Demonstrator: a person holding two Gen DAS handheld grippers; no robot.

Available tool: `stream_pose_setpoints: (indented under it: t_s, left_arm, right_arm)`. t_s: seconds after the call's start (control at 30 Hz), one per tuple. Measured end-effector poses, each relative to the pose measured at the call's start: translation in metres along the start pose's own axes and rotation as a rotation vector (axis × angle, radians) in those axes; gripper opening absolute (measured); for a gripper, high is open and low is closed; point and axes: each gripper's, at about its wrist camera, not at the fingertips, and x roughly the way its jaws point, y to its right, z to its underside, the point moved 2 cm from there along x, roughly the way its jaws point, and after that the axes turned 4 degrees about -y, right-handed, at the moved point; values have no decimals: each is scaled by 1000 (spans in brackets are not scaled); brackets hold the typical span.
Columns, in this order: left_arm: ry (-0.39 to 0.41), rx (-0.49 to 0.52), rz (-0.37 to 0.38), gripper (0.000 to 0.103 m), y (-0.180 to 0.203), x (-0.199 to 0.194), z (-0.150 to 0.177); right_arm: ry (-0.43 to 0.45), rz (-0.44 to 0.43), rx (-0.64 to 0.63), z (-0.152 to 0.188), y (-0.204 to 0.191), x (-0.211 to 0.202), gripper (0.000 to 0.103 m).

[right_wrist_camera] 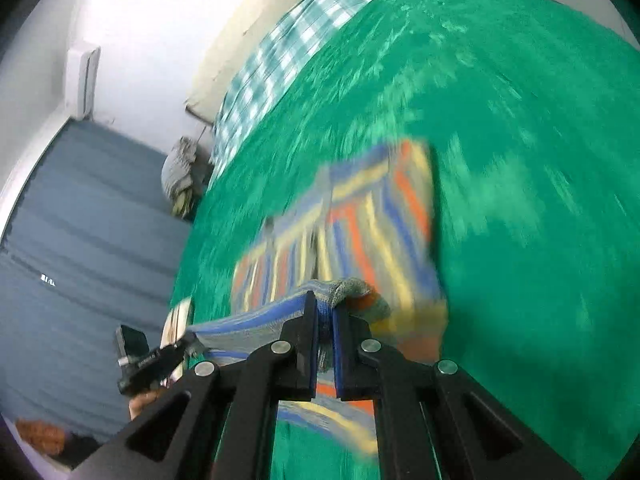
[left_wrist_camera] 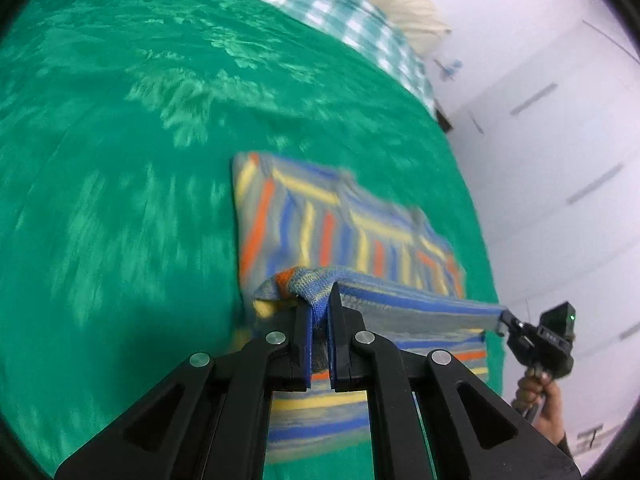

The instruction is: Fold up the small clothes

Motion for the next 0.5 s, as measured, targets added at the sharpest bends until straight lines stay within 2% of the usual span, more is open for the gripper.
stream_pose_setpoints:
  t_s: [0.13, 0.2, 0.27, 0.33, 0.4, 0.43, 0.47, 0.5]
  left_arm:
    - [-3, -28, -57, 5, -10, 48, -48]
    - [13, -45, -69, 7, -15, 66, -69]
    - [28, -84, -113, 21, -19, 75, -84]
    - [70, -107, -143, 57, -20, 69, -93]
    - [136, -119, -106, 68, -22, 50, -94]
    - [154, -106, -93, 69, -22, 40, -92]
    - [163, -76, -104, 69, -19, 30, -88]
    - [165, -31, -123, 69, -14, 21, -81]
  right_arm:
    - [6, 49, 39, -49, 20, 45, 6]
    - [37, 21, 62, -67, 33, 60, 6]
    - [97, 19, 101, -77, 44, 66, 13]
    - [172, 38, 145, -83, 51, 60, 41]
    - [226, 51, 121, -85, 44, 45, 42]
    - [212, 79, 52, -85, 32, 39, 42]
    - [179, 96, -8, -84, 23, 36, 42]
    - [96, 119, -101, -79, 6, 38, 42]
